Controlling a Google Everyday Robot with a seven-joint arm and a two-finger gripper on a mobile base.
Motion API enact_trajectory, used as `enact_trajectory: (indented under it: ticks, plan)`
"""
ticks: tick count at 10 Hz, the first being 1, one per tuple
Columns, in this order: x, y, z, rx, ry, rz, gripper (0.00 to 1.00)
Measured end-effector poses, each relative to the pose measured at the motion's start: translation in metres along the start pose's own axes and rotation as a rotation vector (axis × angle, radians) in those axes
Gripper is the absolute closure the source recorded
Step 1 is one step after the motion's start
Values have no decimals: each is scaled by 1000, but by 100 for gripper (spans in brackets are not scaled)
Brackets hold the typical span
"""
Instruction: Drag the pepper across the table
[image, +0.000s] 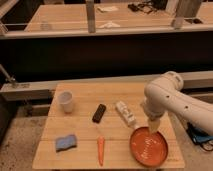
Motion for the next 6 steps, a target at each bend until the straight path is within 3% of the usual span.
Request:
enact_trajectory:
  ticks: [3, 6]
  plan:
    - [-26, 1, 5, -9, -3, -76, 20]
    - [-36, 5, 8, -18, 3, -127, 20]
